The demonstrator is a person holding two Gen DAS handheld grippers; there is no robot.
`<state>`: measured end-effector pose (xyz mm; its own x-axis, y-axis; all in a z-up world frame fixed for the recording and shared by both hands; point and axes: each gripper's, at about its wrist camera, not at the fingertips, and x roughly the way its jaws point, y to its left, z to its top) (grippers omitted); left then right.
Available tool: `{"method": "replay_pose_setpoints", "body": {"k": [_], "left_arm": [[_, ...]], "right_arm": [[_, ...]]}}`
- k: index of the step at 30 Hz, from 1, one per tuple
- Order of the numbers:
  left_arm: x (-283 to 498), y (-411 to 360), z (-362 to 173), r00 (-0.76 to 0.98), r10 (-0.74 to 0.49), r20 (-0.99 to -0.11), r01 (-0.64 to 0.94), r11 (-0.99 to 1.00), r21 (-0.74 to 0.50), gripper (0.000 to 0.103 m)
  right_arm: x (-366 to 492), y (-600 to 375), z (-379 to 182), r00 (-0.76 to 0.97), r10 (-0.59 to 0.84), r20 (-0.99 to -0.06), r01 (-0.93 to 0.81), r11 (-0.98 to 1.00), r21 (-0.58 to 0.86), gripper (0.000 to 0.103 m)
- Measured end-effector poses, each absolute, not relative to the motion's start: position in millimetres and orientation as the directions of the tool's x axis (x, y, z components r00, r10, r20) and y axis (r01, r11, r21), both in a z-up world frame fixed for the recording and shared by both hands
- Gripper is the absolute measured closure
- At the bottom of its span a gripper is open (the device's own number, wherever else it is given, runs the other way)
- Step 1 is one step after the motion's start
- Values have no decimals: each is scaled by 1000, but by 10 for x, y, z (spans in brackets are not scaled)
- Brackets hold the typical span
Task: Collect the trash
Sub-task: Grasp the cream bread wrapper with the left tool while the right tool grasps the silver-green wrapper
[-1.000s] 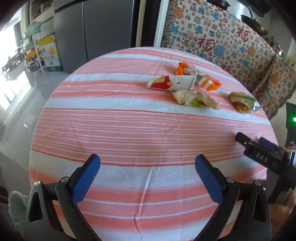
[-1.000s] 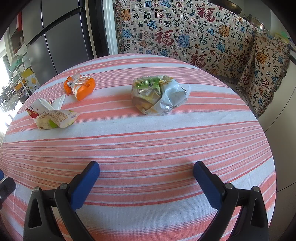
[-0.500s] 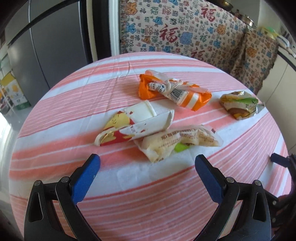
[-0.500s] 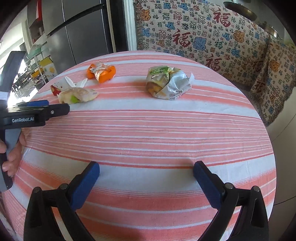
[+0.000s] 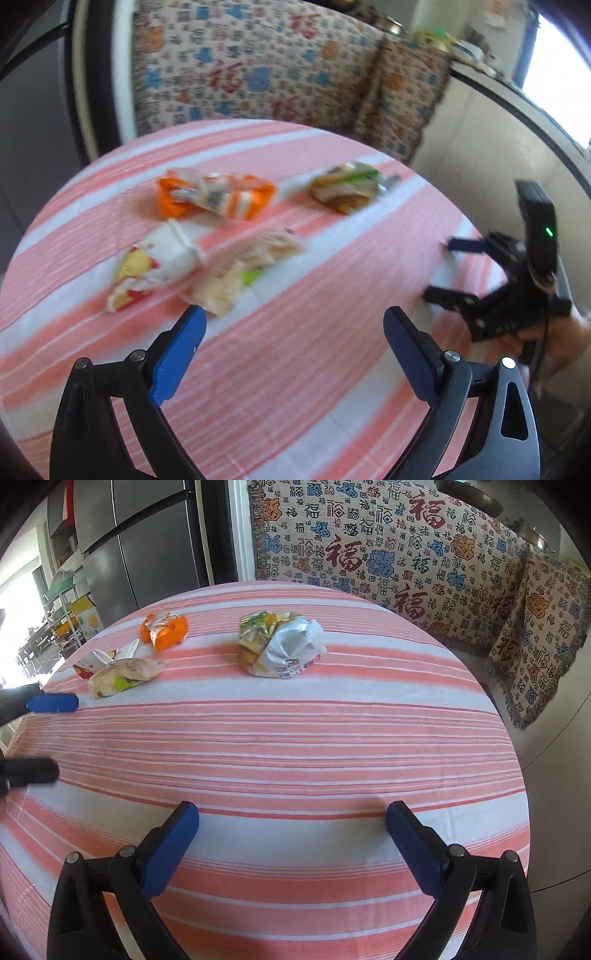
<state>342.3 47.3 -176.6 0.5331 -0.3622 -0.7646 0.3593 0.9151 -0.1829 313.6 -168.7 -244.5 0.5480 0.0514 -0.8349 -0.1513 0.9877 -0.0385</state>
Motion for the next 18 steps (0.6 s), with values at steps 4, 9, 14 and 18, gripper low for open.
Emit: {"method": "replay_pose_setpoints", "body": {"k": [4,9,14,18], "left_arm": [[3660,643,-1948,521,-365,-771,275,928,-253,6],[3642,356,-2010,427,-526,-736,410,838,-361,8],[3301,150,-1877,432,-465,-773,476,845,-243,10],[3525,149,-1940,485,-407,-774,348,902,-257,9]], "right_arm": [[3161,-1673,-2455,548,50,-835,-156,987,-43,0],[3172,-1682,-2453,548,52,-835,-156,987,-41,0],[3150,-1799,-2410,548,120,-828,-182,983,22,0],[3330,-1945,-2377,536,143,-832,-199,979,40,0]]}}
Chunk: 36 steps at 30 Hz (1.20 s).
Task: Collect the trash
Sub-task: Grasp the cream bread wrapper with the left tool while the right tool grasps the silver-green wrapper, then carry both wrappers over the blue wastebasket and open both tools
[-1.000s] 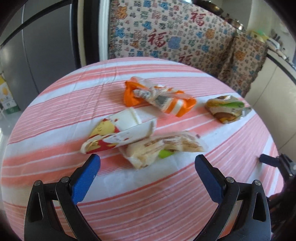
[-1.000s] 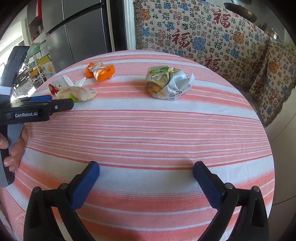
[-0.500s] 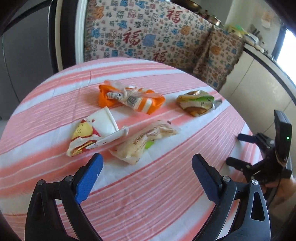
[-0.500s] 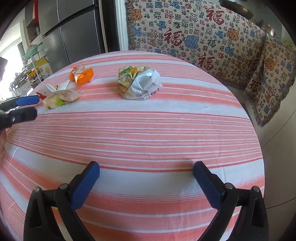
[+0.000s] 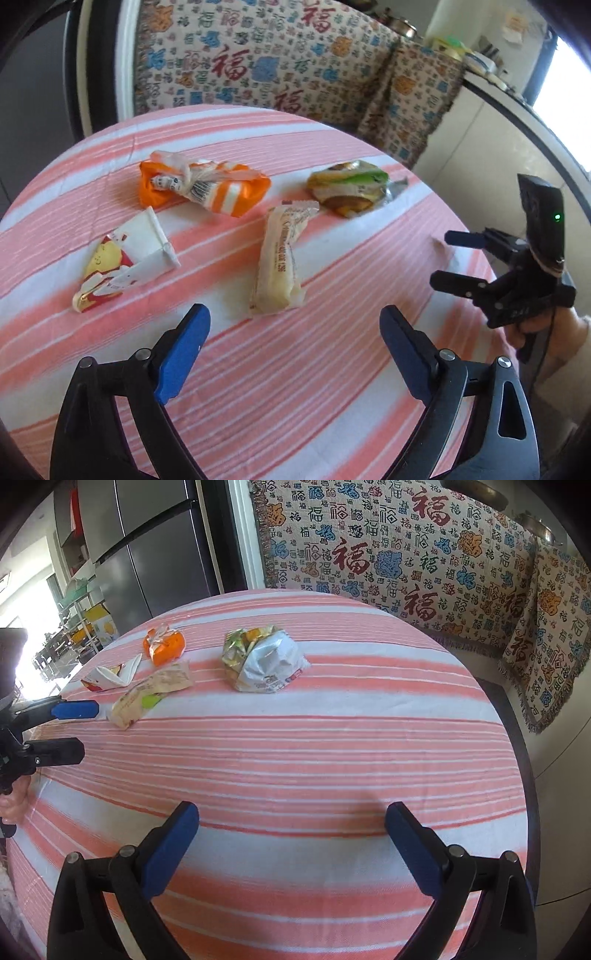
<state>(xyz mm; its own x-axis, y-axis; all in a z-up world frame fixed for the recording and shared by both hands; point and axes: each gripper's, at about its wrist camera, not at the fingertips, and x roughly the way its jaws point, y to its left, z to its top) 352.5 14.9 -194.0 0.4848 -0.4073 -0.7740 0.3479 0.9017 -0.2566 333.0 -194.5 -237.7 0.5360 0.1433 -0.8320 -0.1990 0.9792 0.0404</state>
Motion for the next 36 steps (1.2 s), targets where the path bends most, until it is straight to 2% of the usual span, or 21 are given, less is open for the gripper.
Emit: {"method": "replay_pose_setpoints", "body": {"k": [4,7,10,12,13,17,21,26,36], "left_arm": [[3660,-1,-1983,510,-362,-780,317,922,-221,13],[3695,-76,-2034,516,-325,-793,303,935,-185,24],[3707,-93,-2057,525,-287,-801,287,946,-150,43],[3721,-75,-2060,530,-264,-806,269,954,-136,78],[3740,-42,-2050,527,-271,-806,255,955,-154,78],[3698,100,-1971,532,-301,-791,185,953,-239,83],[3519,108,-1837,549,-337,-765,161,941,-299,84],[3180,-178,-1706,540,-345,-768,205,939,-277,84],[2588,-1274,-1558,466,-441,-768,364,886,-288,84]], "right_arm": [[3660,-1841,-2122,552,193,-811,-241,968,66,0],[3953,-1634,-1972,538,221,-813,-301,952,59,0],[4272,-1513,-2067,483,197,-853,-305,951,46,2],[4419,-1472,-2164,445,204,-872,-313,948,62,19],[4457,-1482,-2222,417,213,-884,-311,947,82,48],[4373,-1614,-2177,392,245,-887,-270,952,144,67],[3987,-1776,-1947,426,230,-875,-280,953,115,71],[3400,-2138,-1718,456,223,-862,-246,962,118,71],[2263,-3476,-1428,517,161,-841,-31,985,170,72]]}}
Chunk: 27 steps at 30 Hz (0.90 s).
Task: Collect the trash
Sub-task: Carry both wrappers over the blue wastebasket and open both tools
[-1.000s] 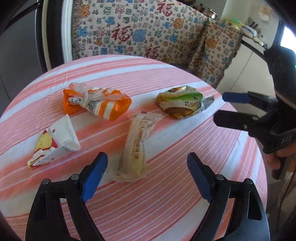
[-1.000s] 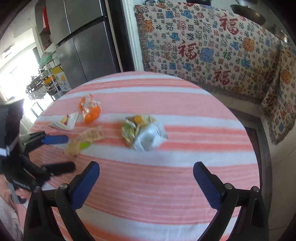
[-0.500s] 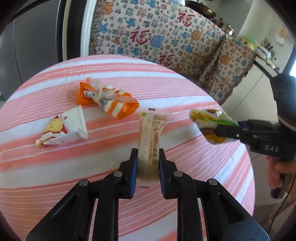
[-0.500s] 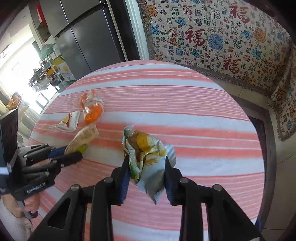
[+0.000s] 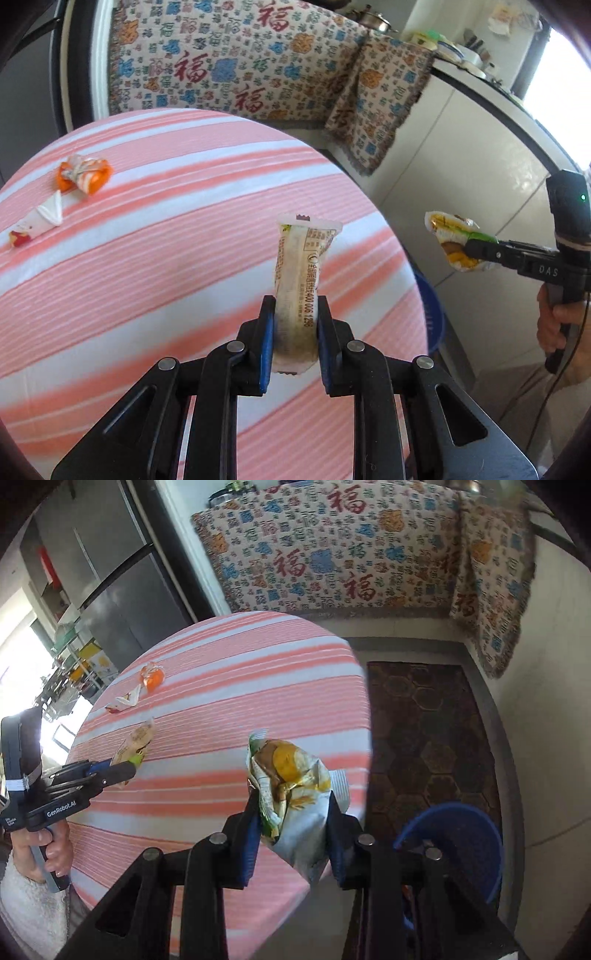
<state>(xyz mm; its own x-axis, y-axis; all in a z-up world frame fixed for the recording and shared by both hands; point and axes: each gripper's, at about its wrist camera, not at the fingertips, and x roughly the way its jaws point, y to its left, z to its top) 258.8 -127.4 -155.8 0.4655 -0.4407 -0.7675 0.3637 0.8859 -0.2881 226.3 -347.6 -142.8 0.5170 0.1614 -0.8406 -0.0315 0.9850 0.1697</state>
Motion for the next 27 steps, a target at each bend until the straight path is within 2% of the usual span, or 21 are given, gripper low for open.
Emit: {"method": "replay_pose_setpoints", "body": {"k": [6,12,27], "left_arm": [[2450,-2135,-1502,398,-501,-768,451,836,-312,84],[2386,-2905,-1443,353,-532,-770,516,797,-314,84],[2452,-3778,-1809,300,-512,-805,540,786,-299,84]], "right_arm": [[1773,-4314,-1392,516,3,-856,134,987,84,72],[1447,-4739,-1474,529,-97,-843,225,974,29,72],[1353,-5200,-1667,566,-137,-813,266,964,23,72]]}}
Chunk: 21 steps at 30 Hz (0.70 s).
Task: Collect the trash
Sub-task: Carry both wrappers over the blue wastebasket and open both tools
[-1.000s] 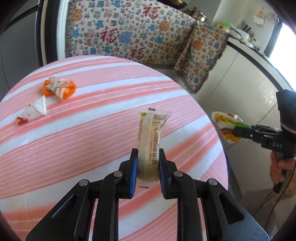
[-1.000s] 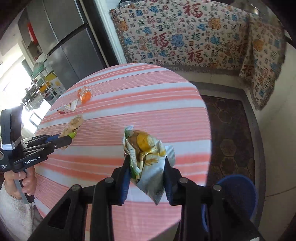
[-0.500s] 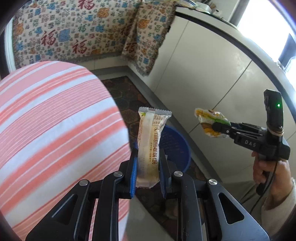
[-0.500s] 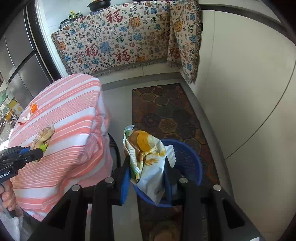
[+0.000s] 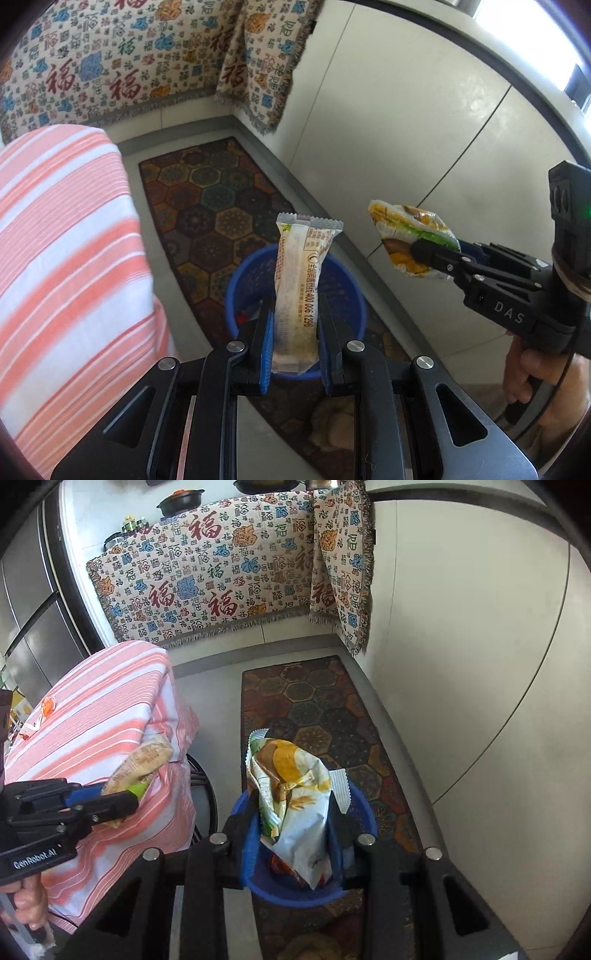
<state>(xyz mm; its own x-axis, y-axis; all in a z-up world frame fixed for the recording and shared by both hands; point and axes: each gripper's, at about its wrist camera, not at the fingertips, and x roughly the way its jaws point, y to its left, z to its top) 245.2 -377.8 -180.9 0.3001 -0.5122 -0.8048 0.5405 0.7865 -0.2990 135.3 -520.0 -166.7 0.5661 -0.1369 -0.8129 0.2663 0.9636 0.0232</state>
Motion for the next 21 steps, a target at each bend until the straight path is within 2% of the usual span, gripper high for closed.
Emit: {"method": "replay_pose_setpoints", "body": {"k": [15,16,18,20,21], "left_arm": [[2614,-4285,-2207,255,-510,-822,566,768,-301,81],[2635,-4318,-2239,256,-514,-819,566,766,-304,78],[2676,-4373,-2322,267,-499,-825,557,778,-290,37],[2679,-4412,-2330,290,-505,-813,557,780,-285,31],[2679,-4410,-2329,287,-509,-812,556,778,-292,31]], "right_arm": [[1585,-5876,-2081,504,-30,-863,390,900,196,72],[1596,-5913,-2114,505,-25,-863,394,896,204,71],[1625,-5972,-2170,510,-10,-860,405,885,230,68],[1636,-6014,-2203,524,19,-852,408,872,270,49],[1632,-6023,-2189,533,11,-846,411,871,270,49]]}}
